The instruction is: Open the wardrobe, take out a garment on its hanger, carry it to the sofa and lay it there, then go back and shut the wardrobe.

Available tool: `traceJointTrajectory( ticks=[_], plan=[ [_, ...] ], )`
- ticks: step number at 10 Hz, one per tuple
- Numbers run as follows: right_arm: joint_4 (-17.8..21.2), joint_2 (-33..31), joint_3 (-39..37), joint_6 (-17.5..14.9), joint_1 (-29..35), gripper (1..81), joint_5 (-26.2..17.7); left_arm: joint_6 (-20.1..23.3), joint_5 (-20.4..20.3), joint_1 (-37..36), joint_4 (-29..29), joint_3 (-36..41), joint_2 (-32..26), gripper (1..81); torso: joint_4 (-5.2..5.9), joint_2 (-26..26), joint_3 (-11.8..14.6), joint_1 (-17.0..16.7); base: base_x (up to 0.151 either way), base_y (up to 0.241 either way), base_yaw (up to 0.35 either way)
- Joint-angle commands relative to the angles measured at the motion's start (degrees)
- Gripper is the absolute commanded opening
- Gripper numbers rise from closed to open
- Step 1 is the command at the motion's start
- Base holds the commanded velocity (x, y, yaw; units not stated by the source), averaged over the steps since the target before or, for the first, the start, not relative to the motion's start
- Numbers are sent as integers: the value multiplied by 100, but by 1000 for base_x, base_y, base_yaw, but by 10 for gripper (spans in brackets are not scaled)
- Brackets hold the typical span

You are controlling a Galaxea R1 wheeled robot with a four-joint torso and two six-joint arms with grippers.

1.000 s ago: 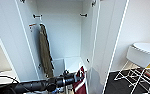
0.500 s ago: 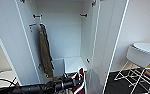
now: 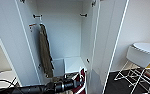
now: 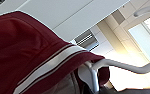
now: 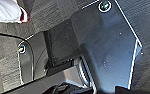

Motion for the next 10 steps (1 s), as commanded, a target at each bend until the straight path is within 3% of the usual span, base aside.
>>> traceJointTrajectory(
  ticks=[1,10],
  plan=[
    [12,14,35,-9,258,811,-248,98,-602,-921,218,345,-18,10,0,0,0,0,0,0,0],
    [12,14,35,-10,258,811,-248,89,-637,-912,244,336,-9,10,0,0,0,0,0,0,0]
  ],
)
